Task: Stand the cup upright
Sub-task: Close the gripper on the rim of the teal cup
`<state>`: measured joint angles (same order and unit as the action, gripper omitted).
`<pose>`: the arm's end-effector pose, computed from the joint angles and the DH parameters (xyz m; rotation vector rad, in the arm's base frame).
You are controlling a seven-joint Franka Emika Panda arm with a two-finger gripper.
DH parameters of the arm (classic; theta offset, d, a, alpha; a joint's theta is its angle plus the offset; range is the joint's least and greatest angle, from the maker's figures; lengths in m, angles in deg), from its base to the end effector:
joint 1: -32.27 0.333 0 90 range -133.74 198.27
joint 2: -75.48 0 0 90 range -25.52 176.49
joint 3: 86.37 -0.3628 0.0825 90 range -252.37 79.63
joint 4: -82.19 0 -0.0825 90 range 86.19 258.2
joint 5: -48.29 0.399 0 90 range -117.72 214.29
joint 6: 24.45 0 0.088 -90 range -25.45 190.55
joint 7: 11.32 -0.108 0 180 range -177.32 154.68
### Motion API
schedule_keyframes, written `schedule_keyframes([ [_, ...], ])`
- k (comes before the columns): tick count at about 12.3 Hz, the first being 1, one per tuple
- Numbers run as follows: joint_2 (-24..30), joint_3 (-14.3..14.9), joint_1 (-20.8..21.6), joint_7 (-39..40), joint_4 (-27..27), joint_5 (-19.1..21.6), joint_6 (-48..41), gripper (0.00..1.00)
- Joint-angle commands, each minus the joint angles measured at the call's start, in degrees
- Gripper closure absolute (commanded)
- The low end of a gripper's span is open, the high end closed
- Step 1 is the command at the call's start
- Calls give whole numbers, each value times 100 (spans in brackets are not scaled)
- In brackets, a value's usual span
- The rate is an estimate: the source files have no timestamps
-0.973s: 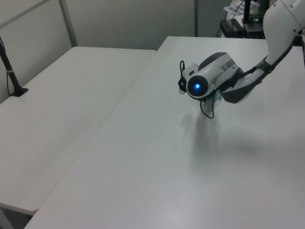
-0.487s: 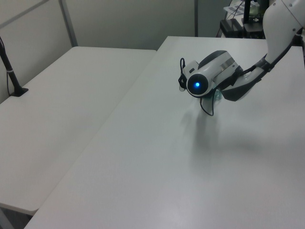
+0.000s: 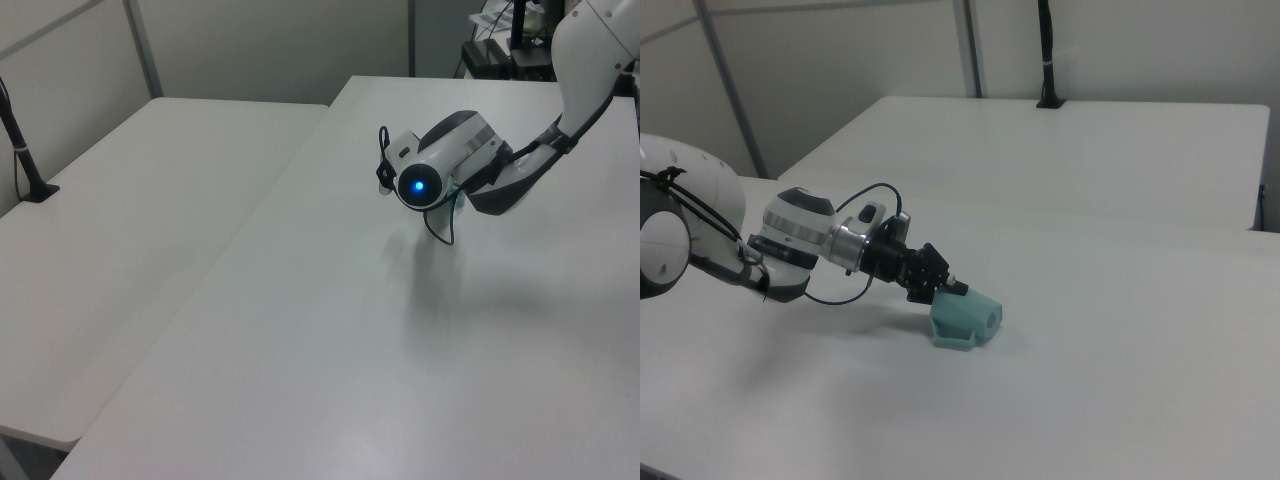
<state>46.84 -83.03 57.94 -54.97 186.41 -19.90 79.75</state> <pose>0.6350 0.1816 0.3049 1.9773 0.2761 0.2415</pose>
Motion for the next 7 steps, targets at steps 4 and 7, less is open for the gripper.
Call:
schedule_keyframes([
  [4,359,-44,-115,-258,73,410,320,100],
  [7,991,-44,-133,-214,55,831,329,100],
])
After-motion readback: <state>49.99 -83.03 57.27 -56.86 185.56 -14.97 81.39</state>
